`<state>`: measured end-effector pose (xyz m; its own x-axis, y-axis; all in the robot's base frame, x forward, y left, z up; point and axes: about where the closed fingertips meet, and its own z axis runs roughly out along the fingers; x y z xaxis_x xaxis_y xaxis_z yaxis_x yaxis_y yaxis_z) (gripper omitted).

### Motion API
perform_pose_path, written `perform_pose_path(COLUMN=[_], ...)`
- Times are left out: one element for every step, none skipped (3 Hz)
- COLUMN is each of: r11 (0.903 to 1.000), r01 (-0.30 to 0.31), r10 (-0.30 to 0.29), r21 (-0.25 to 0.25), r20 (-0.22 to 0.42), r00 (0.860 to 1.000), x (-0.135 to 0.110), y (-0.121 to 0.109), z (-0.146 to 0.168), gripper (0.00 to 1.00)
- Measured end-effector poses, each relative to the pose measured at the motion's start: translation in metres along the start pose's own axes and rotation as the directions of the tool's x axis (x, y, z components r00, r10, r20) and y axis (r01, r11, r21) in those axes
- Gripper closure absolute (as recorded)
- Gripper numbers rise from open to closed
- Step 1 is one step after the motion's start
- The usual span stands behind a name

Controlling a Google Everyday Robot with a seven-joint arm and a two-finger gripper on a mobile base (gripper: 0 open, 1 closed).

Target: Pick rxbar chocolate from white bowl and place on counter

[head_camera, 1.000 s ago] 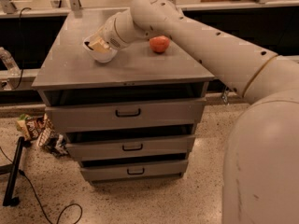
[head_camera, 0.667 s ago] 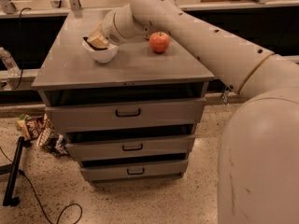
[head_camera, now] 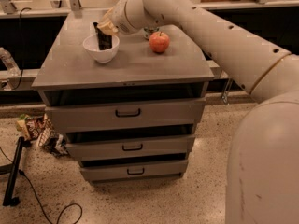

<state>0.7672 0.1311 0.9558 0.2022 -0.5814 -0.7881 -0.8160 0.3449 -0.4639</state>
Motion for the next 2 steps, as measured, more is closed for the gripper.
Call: perform_pose_path(r11=[0.9976,0.9908], r01=[-0.014,-0.034], r10=[0.015,0.039], r21=[0.067,0.131], r20=[-0.015,-0.037], r00=[1.000,0.999], x=[0.005,0.013], y=[-0.016,-0.027], z=[-0.026,-0.054], gripper=[1.00,1.00])
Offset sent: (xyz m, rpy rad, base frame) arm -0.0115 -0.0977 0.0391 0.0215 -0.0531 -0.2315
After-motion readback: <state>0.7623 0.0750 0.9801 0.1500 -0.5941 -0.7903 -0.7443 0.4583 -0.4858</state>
